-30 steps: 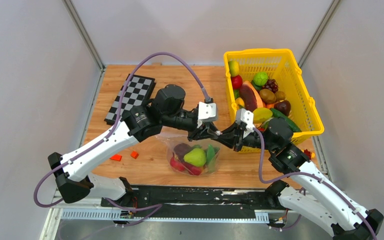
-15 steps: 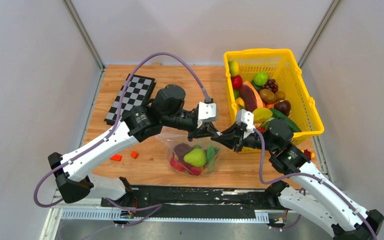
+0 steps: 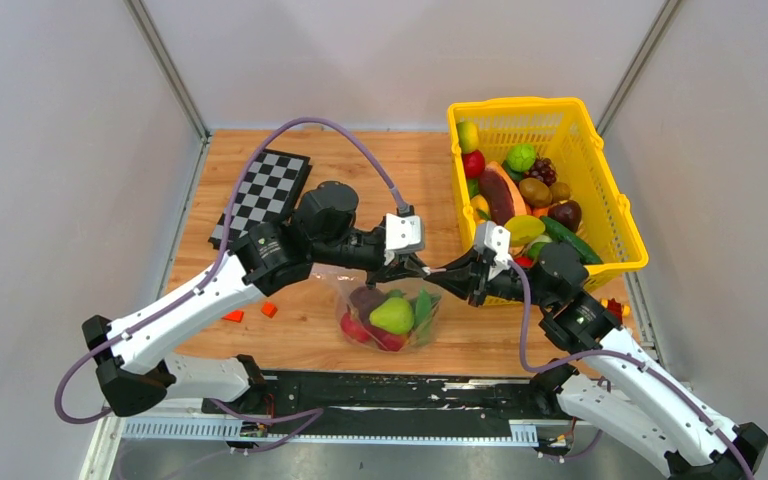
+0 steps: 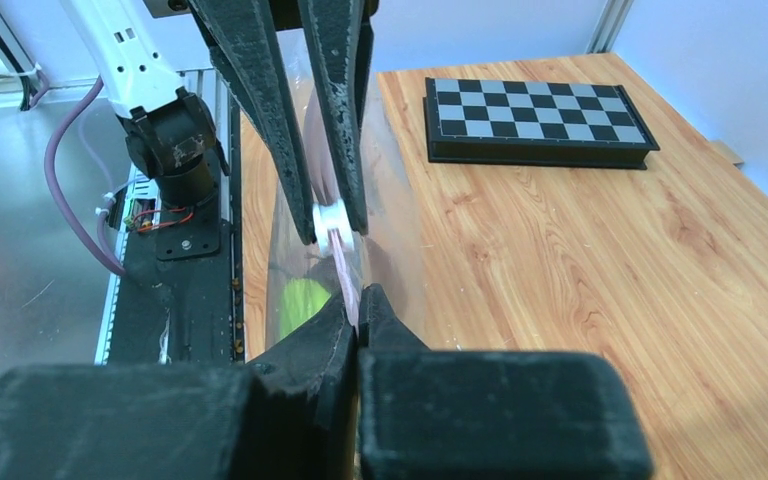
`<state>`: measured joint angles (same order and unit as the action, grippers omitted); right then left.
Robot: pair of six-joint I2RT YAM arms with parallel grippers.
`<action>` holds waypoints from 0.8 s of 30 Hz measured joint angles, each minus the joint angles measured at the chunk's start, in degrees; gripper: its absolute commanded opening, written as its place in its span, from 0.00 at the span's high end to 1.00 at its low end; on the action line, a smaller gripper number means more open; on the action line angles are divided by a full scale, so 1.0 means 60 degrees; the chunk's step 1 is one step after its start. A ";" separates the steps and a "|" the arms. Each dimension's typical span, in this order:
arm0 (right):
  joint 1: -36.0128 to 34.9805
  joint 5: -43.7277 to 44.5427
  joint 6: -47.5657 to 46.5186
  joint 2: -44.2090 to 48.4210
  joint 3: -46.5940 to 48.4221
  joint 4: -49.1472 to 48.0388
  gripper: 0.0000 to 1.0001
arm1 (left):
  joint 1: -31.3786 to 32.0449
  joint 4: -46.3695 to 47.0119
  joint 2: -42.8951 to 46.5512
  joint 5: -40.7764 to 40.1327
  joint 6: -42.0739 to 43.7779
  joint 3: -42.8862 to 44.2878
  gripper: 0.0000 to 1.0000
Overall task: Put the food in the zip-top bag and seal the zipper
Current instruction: Zip the zipper food storage bag at the center of the board.
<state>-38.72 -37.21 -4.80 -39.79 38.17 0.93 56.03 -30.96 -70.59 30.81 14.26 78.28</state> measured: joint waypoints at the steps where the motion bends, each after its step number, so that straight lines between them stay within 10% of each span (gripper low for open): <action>1: 0.0000 0.0022 0.0004 0.0007 0.0000 -0.0025 1.00 | -0.0004 -0.0015 0.0080 -0.0058 0.0000 -0.0047 0.95; 18: 0.0000 0.0189 0.0157 0.0047 -0.0124 -0.0204 0.99 | 0.0029 -0.0237 0.1534 -0.1916 -0.0033 -0.1206 1.00; 24: 0.0004 -0.0011 0.0182 -0.0262 0.0175 0.0124 0.66 | 0.0015 0.0193 0.1432 -0.1530 -0.0525 -0.1279 1.00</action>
<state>-38.70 -37.28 -3.70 -41.36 39.22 1.67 56.12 -29.80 -62.00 21.63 11.11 70.61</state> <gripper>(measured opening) 0.168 0.145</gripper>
